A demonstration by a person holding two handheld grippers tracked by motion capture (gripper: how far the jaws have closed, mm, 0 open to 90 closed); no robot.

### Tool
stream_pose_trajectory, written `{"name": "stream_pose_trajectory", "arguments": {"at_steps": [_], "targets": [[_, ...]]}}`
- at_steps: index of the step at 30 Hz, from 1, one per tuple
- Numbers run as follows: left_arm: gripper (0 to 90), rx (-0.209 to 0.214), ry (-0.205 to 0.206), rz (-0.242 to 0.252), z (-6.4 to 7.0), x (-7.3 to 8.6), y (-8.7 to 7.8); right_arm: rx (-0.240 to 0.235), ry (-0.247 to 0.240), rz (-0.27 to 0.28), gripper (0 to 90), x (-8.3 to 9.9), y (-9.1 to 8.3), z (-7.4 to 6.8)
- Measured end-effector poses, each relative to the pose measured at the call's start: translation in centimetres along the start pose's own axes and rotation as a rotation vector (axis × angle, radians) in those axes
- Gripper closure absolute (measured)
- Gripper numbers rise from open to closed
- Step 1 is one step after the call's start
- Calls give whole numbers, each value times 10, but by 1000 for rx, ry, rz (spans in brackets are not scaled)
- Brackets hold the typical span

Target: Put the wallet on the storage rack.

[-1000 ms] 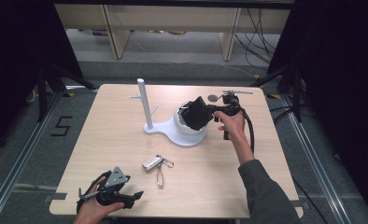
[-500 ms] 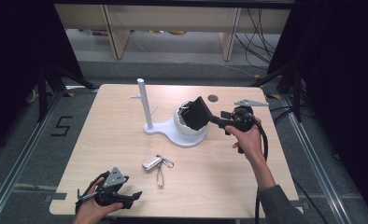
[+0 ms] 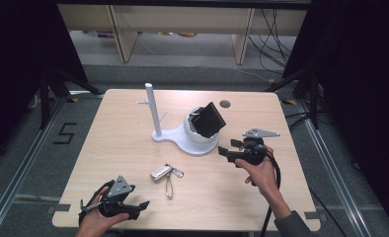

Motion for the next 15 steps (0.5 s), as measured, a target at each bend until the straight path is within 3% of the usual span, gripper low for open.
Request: {"name": "stream_pose_trajectory", "arguments": {"at_steps": [2, 4, 5, 6, 8, 10, 11, 13, 15], "targets": [[239, 6, 25, -22, -1, 1, -1, 2, -14, -1, 345, 9, -3, -4], [239, 4, 24, -23, -1, 1, -1, -19, -27, -24, 343, 18, -5, -7], [239, 3, 25, -24, -1, 1, -1, -16, 4, -35, 340, 21, -6, -10], [239, 1, 25, -22, -1, 1, -1, -25, -29, -31, 339, 23, -6, -9], [239, 1, 29, -25, -1, 2, -1, -21, -33, -41, 334, 29, -5, -11], [238, -1, 32, -24, -2, 2, -1, -36, 18, -54, 330, 36, -6, -19], [238, -11, -1, -3, 0, 1, 1, -49, 2, -48, 329, 39, -7, -20], [238, 0, 21, -20, -2, 2, 0, -75, -14, -56, 327, 47, -8, -21], [237, -7, 22, -21, -3, 1, 0, -69, -17, -68, 322, 55, -11, -23]]}}
Point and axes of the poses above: each handheld gripper's, and its own axes: y roughly forward along the jaws, x roughly out of its underside, z roughly to its right, the point moved 8 cm from there along y, roughly forward along the jaws, and after that the axes turned 14 degrees about z, right-handed, at the moved point
